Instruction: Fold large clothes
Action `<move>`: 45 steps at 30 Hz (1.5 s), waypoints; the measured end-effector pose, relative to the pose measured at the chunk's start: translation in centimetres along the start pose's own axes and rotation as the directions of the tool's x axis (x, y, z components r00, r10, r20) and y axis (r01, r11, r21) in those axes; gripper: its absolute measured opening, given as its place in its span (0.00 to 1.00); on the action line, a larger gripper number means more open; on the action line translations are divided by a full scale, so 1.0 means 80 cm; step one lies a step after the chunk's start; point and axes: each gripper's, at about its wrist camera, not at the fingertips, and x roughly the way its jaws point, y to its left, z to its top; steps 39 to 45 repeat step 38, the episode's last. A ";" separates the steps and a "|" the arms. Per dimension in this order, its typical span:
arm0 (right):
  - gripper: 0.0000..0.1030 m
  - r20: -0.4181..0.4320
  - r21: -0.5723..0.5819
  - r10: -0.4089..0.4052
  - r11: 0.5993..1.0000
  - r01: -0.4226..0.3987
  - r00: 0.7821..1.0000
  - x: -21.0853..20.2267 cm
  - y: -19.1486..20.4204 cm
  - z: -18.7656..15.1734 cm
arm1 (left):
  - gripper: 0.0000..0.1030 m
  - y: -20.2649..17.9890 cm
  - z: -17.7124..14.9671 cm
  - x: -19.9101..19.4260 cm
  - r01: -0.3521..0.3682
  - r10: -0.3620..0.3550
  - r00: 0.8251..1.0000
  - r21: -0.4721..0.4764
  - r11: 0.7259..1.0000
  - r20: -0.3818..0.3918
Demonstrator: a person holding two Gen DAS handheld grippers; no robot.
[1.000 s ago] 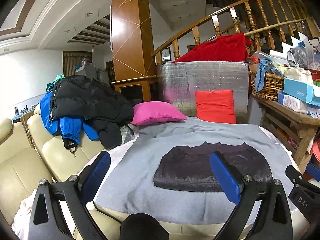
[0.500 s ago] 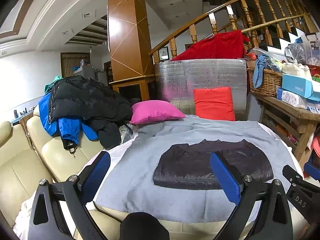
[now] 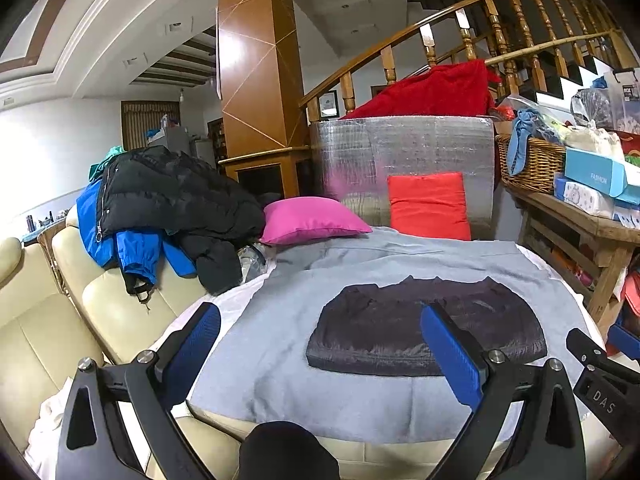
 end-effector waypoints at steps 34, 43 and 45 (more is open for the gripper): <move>0.71 0.002 -0.040 -0.033 0.999 0.033 0.999 0.040 0.011 0.030 | 0.97 0.009 0.001 0.039 0.008 -0.009 1.000 -0.037 0.999 -0.024; 0.71 -0.026 -0.033 -0.045 0.998 0.044 0.999 0.065 0.002 0.033 | 0.97 0.004 -0.003 0.069 0.022 -0.025 0.998 -0.041 0.999 -0.057; 0.71 -0.026 -0.033 -0.045 0.998 0.044 0.999 0.065 0.002 0.033 | 0.97 0.004 -0.003 0.069 0.022 -0.025 0.998 -0.041 0.999 -0.057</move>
